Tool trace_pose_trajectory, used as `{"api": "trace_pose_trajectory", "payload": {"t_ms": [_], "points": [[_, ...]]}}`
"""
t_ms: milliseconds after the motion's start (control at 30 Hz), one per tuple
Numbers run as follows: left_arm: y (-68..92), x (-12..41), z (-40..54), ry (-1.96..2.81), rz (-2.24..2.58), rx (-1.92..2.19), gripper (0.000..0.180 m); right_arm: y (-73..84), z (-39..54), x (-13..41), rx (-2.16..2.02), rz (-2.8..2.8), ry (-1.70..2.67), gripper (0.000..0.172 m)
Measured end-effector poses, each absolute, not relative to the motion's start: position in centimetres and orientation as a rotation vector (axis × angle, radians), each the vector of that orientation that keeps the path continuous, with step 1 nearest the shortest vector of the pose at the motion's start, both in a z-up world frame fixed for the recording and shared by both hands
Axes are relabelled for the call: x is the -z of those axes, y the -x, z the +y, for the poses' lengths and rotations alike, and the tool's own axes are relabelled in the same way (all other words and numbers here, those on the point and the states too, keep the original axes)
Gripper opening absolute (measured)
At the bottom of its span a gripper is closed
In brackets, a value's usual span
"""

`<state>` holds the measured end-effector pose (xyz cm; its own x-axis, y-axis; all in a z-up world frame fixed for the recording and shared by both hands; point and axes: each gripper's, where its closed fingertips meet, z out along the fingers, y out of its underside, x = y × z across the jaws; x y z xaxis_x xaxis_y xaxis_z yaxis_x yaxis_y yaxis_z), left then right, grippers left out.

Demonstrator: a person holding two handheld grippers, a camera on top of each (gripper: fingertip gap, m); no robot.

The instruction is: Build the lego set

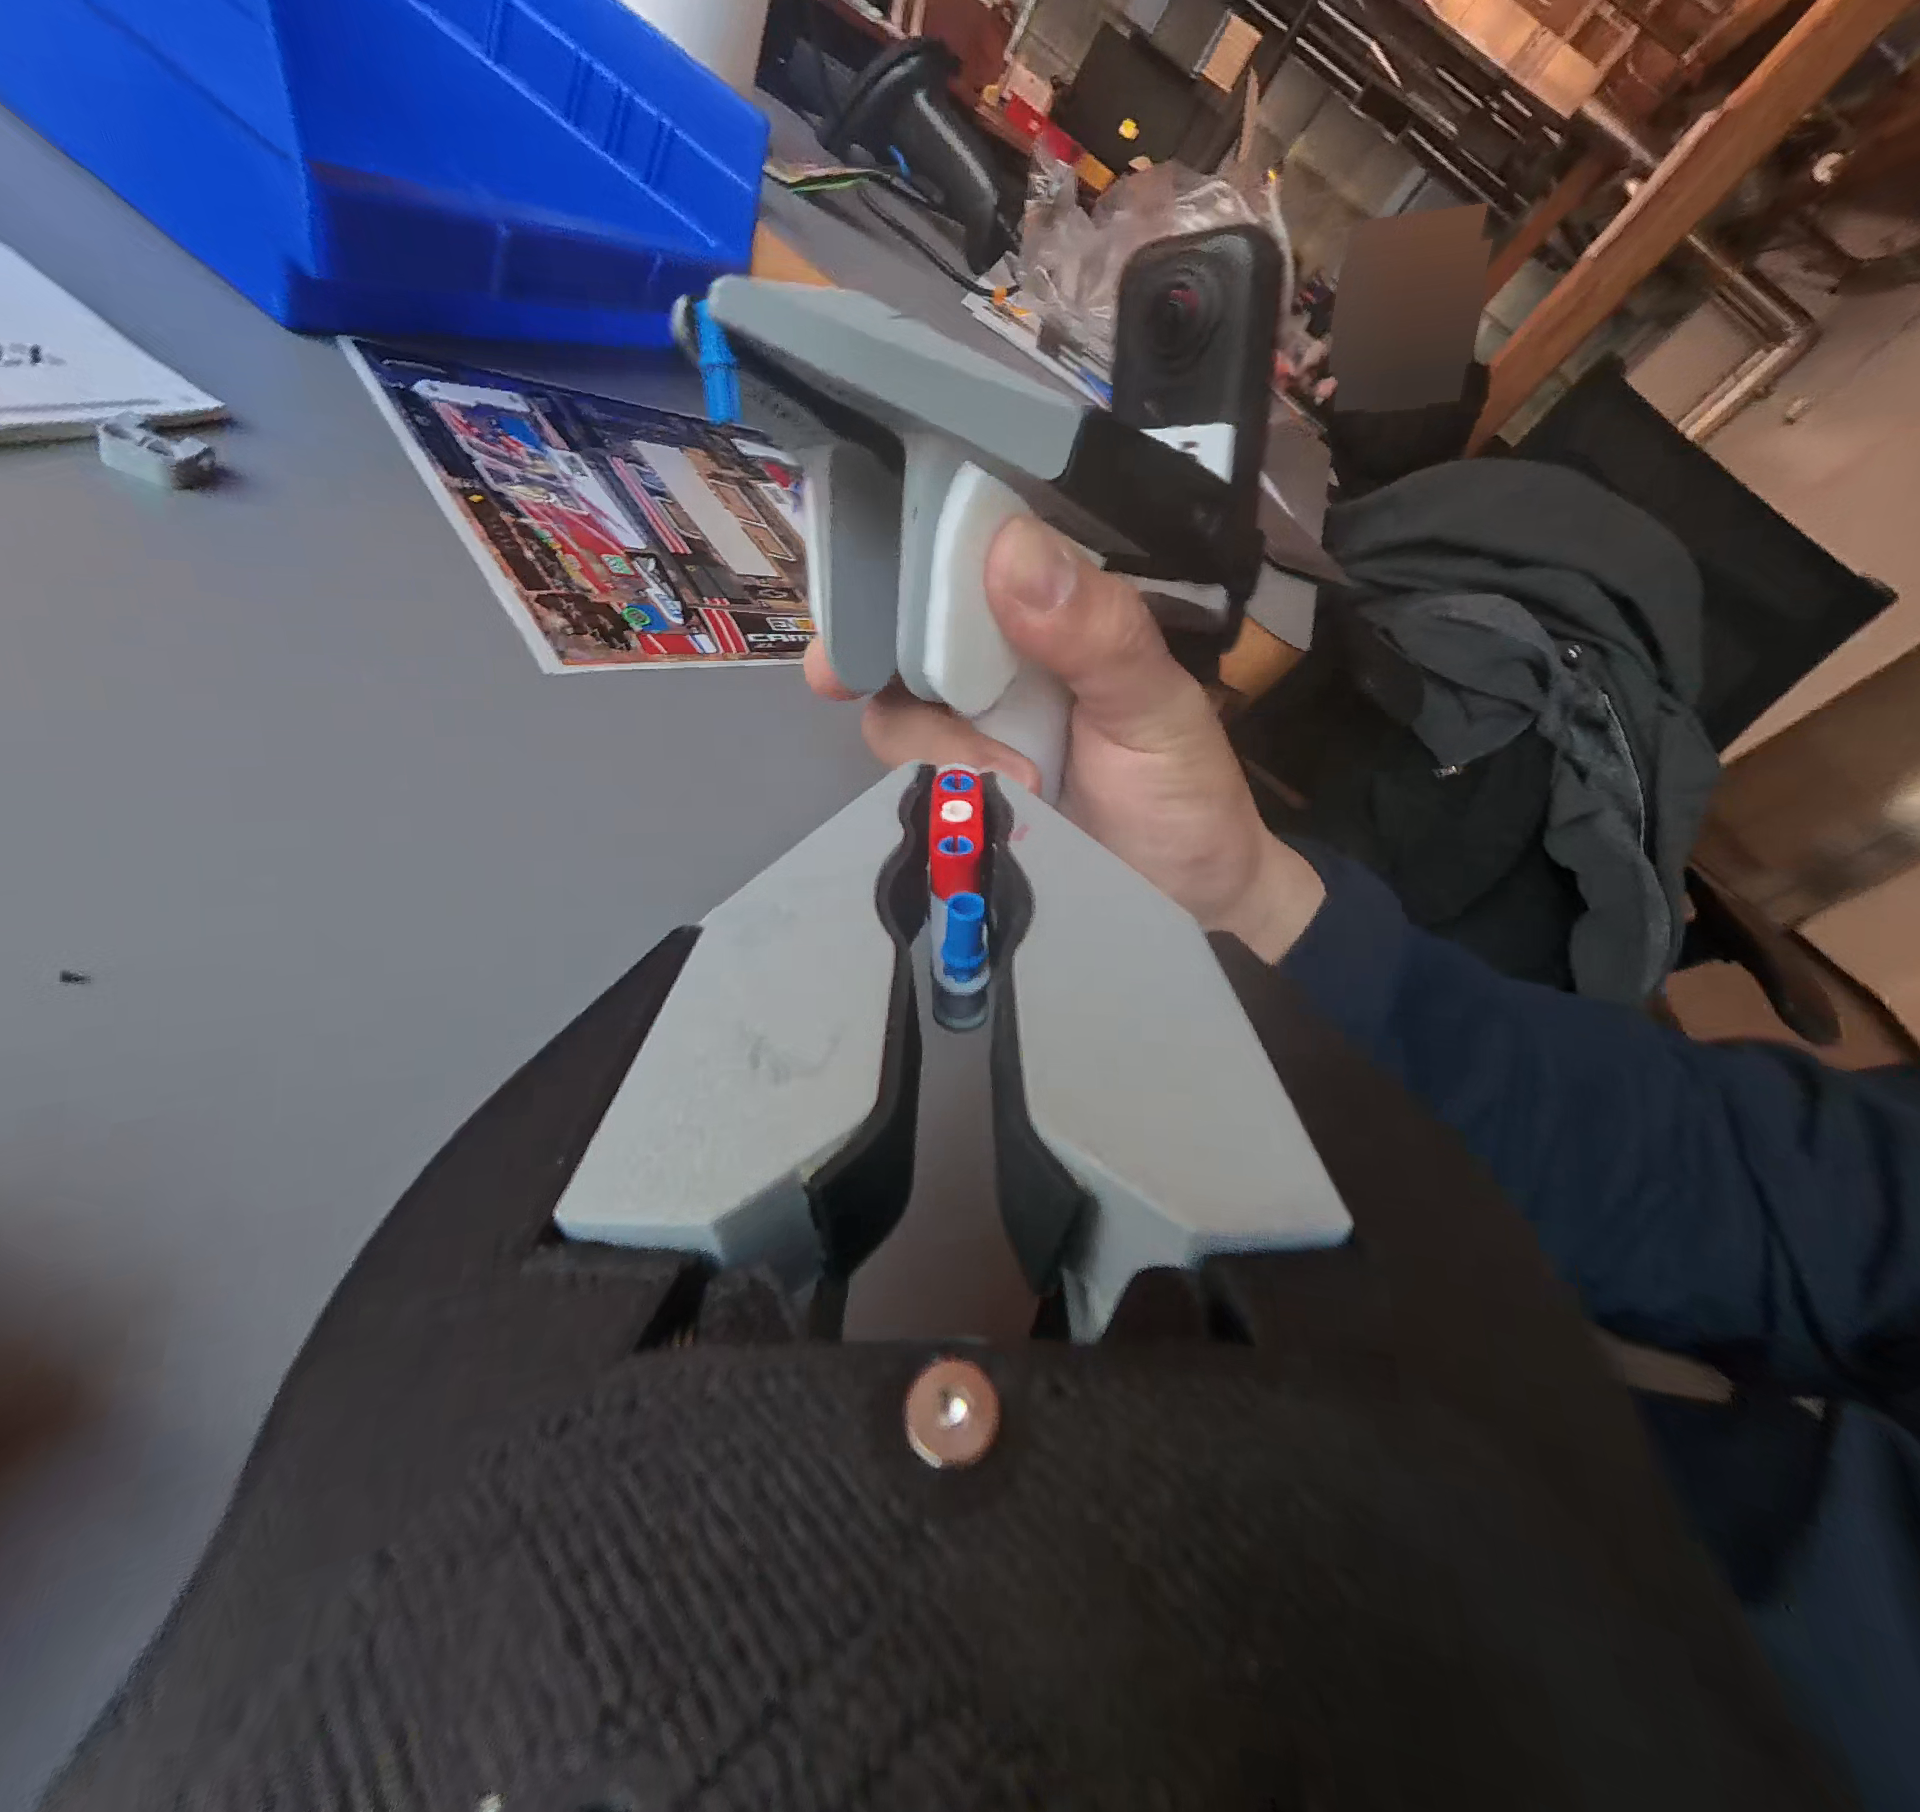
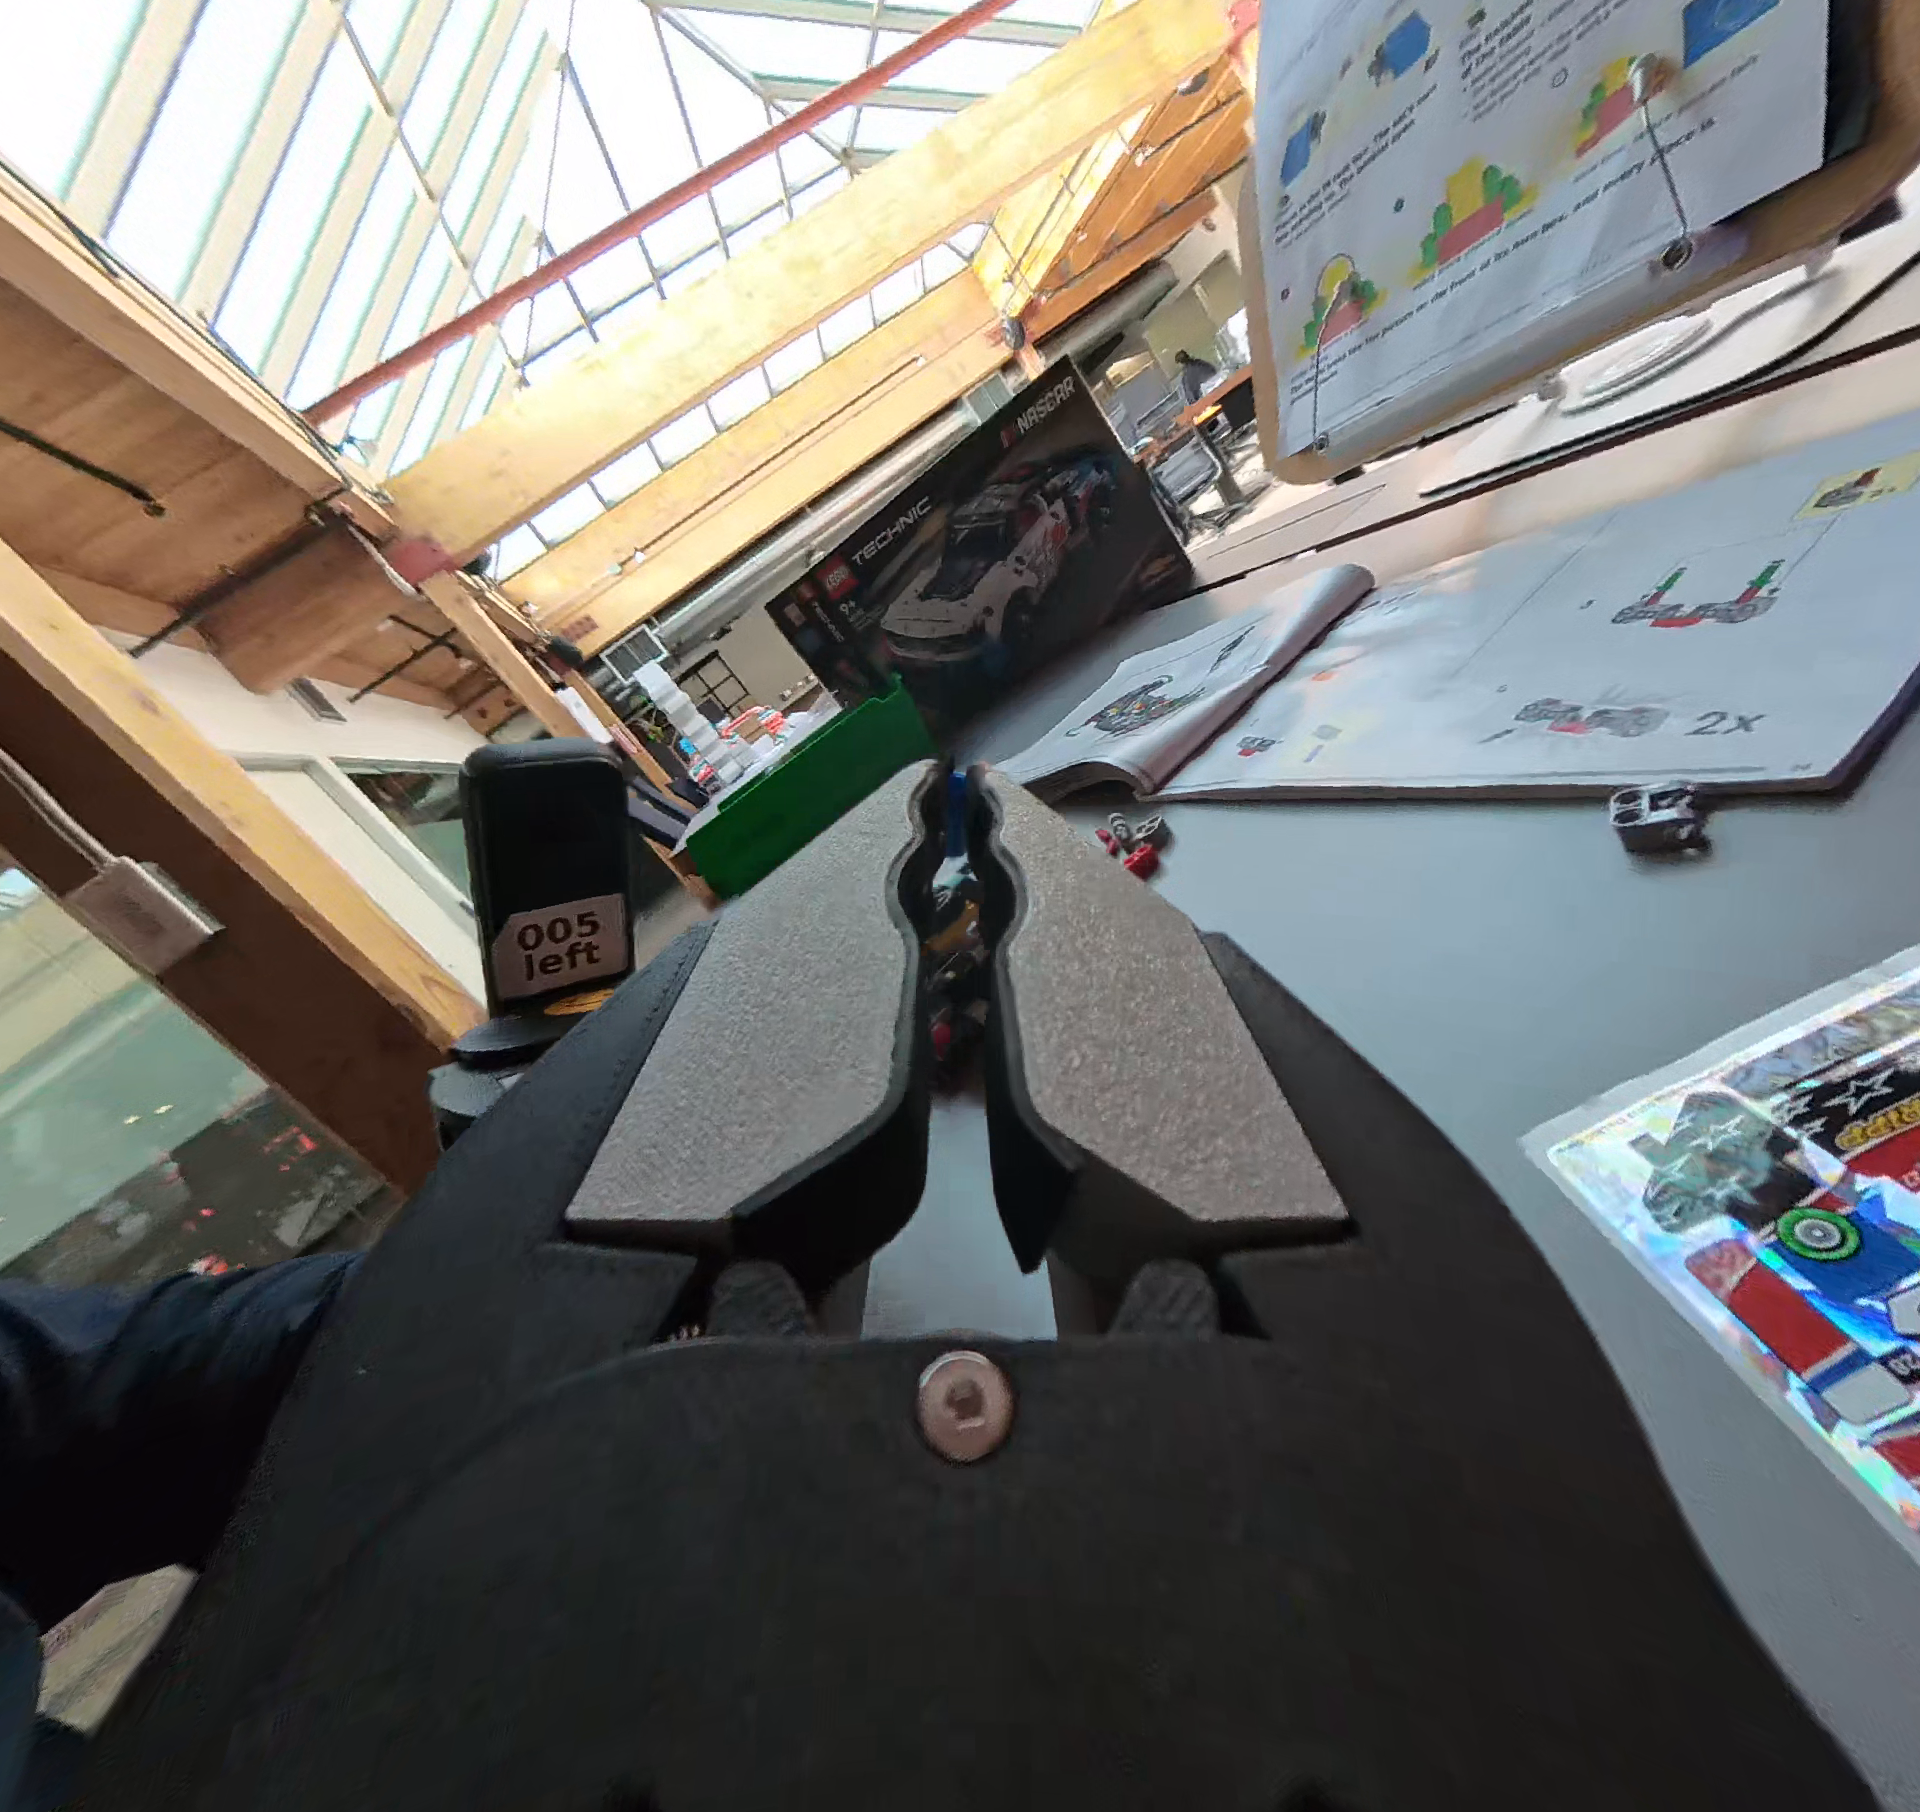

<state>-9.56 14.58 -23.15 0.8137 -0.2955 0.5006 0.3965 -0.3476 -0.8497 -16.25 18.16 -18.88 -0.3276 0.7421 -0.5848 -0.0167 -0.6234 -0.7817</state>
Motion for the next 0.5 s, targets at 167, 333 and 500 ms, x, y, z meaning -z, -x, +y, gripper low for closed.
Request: {"api": "trace_pose_trajectory", "payload": {"t_ms": [167, 333, 500], "points": [[10.5, 24.0, 13.8, 1.916, 0.195, 0.480, 0.005, 15.9, 17.0, 21.1, -1.953, -1.197, 1.568, 0.000], [11.2, 26.3, 12.6, 2.052, 0.362, 0.377, 0.004, 15.3, 16.0, 26.7, -1.544, -1.642, 1.771, 0.000], [12.1, 26.7, 12.4, 2.075, 0.334, 0.344, 0.005, 14.9, 16.5, 29.3, -1.258, -1.779, 1.830, 0.017]]}}
